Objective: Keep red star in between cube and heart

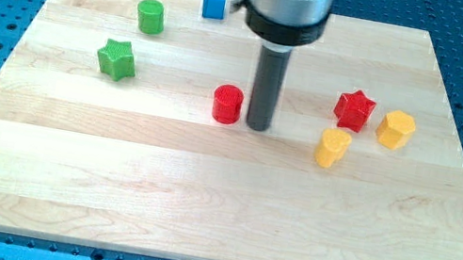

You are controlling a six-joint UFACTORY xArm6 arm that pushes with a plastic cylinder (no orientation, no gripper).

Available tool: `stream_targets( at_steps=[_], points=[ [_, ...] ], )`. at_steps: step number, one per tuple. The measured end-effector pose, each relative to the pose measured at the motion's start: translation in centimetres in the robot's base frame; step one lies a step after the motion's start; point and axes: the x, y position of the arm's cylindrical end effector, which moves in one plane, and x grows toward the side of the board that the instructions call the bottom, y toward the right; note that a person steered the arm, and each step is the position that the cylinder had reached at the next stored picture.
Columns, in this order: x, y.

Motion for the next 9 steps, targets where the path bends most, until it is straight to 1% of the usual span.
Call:
stream_targets(
  at_steps=[1, 2, 3, 4, 5, 6, 7, 8, 9],
  points=[
    [1.0, -4.5],
    [2.4, 2.8],
    [-2.0, 6.7],
    [-4.5, 8.5],
    [-8.4, 11.9],
    [-7.0, 18.9],
    [-5.2, 21.9],
    [-3.1, 18.3],
    [-3.6, 11.1]
  ],
)
